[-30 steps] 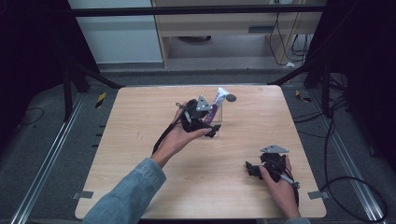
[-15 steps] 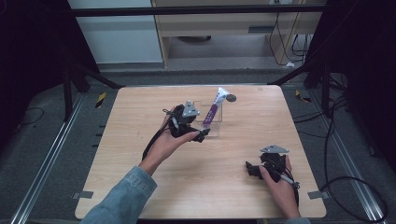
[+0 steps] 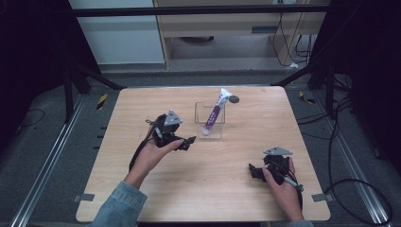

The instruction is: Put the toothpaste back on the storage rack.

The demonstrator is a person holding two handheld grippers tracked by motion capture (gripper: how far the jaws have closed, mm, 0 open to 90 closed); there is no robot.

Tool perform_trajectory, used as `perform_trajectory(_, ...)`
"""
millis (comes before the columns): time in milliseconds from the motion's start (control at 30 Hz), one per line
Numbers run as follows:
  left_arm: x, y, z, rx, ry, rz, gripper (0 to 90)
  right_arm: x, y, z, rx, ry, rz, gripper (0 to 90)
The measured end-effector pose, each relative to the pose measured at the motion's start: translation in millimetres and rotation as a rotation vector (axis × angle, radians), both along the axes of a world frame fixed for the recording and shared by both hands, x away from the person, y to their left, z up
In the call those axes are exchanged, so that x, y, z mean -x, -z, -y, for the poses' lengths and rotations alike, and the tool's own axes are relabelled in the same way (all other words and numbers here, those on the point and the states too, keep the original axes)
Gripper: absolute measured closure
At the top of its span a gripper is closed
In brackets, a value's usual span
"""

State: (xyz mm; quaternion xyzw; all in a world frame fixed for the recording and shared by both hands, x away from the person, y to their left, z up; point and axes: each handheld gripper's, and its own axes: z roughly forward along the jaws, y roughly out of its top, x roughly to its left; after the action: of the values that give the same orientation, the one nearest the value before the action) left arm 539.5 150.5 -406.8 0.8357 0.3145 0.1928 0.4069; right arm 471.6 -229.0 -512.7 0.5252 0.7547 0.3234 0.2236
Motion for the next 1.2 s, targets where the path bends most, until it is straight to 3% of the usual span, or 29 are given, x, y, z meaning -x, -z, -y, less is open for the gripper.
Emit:
perform_trajectory(233,0.5,4.1,-20.9,-0.011,-0.029,-0.025,7.0,0.0,0.0,-0.6,-0.001,0.007,0.0,0.3)
perform_trajectory(333,1.0,9.6,-26.0,-0.055,-0.031,-0.036,6.8,0.0,0.0,-0.6,-0.001,0.007,0.0,0.3)
perform_trajectory(533,2.2,17.5,-49.7,-0.081,-0.081,-0.075,6.8,0.0,0.0,-0.6,-0.001,0.007,0.0,0.3)
perform_trajectory(733,2.2,19.8,-74.3,-0.051,-0.146,-0.093,7.0,0.0,0.0,-0.6,-0.001,0.007,0.0,0.3)
perform_trajectory(900,-0.4,24.0,-85.5,-0.073,-0.149,-0.119,6.9,0.0,0.0,-0.6,-0.001,0.007,0.0,0.3)
perform_trajectory(1000,-4.4,31.6,-92.7,-0.092,-0.159,-0.135,6.8,0.0,0.0,-0.6,-0.001,0.007,0.001,0.3)
perform_trajectory(1200,-12.3,51.1,-112.0,-0.085,-0.219,-0.183,6.9,0.0,0.0,-0.6,-0.001,0.007,0.0,0.3)
